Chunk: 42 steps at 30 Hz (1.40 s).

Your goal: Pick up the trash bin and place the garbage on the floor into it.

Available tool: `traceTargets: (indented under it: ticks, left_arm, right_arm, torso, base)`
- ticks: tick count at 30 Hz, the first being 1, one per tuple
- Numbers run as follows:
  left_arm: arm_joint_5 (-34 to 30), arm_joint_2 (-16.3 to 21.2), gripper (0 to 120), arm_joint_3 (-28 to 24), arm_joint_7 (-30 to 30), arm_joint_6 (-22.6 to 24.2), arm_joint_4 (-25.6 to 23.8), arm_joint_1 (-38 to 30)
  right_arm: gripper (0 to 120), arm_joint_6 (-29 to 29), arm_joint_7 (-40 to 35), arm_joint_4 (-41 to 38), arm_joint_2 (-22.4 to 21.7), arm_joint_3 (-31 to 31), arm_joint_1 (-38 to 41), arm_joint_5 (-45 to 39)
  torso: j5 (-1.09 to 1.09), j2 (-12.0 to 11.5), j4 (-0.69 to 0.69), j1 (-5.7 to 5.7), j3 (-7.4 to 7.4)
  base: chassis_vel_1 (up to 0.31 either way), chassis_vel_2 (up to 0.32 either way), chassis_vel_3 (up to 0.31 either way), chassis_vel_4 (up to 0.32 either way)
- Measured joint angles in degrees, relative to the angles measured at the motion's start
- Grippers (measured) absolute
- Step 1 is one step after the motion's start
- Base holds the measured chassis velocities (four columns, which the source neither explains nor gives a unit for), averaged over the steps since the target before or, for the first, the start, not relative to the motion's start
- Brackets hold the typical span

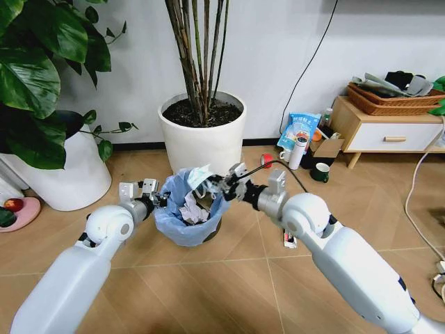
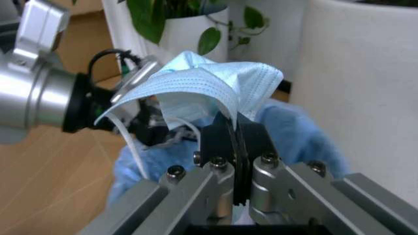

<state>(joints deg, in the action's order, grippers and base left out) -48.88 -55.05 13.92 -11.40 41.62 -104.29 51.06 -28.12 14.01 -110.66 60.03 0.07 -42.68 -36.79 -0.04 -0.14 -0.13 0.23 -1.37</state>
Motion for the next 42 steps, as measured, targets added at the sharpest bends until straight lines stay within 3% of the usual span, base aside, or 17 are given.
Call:
traceTargets:
  ticks: [4, 12, 18, 23, 27, 34, 42]
  left_arm:
    - [0.0, -0.1, 0, -0.1, 0.0, 0.0, 0.0, -0.3]
    - [-0.1, 0.4, 0, 0.2, 0.0, 0.0, -0.4, -0.4]
    - [-0.2, 0.6, 0, 0.5, 0.0, 0.0, -1.0, -0.3]
    - [-0.2, 0.6, 0, 0.8, 0.1, 0.0, -1.1, -0.2]
    - [-0.2, 0.6, 0, 1.3, 0.2, 0.0, -0.9, 0.0]
    - [-0.1, 0.6, 0, 2.3, 0.4, -0.1, -0.6, 0.8]
    - [0.1, 0.3, 0, 2.8, 0.8, -0.2, -0.5, 1.3]
  right_arm:
    - [5, -0.8, -0.2, -0.2, 0.7, -2.6, 1.1, 0.6]
    - [36, -2.1, -2.1, 0.4, 3.2, -6.6, 2.3, 1.1]
    - [61, -2.1, -2.6, 1.1, 3.3, -6.8, 1.9, 1.7]
    - [74, -2.1, -3.1, 1.1, 3.7, -6.7, 1.9, 1.7]
    - [94, -1.6, -4.8, 1.1, 5.8, -6.0, 2.1, 1.6]
    - [100, -1.6, -9.8, 0.7, 7.2, -0.6, 2.3, -0.8]
    - [100, -2.2, -10.8, 0.8, 4.9, 2.8, 2.3, -3.3]
  torso:
    - [-0.01, 0.0, 0.00, 0.00, 0.00]
    - [-0.02, 0.0, 0.01, 0.00, 0.00]
    - [-0.01, 0.0, -0.01, 0.00, 0.00]
    - [-0.01, 0.0, -0.01, 0.00, 0.00]
    - [-0.01, 0.0, 0.00, 0.00, 0.00]
    - [-0.01, 0.0, 0.01, 0.00, 0.00]
    - [0.00, 0.0, -0.01, 0.00, 0.00]
  base:
    - [0.000, 0.000, 0.000, 0.000]
    - [0.000, 0.000, 0.000, 0.000]
    - [0.000, 0.000, 0.000, 0.000]
    - [0.000, 0.000, 0.000, 0.000]
    - [0.000, 0.000, 0.000, 0.000]
    - [0.000, 0.000, 0.000, 0.000]
    - [0.000, 0.000, 0.000, 0.000]
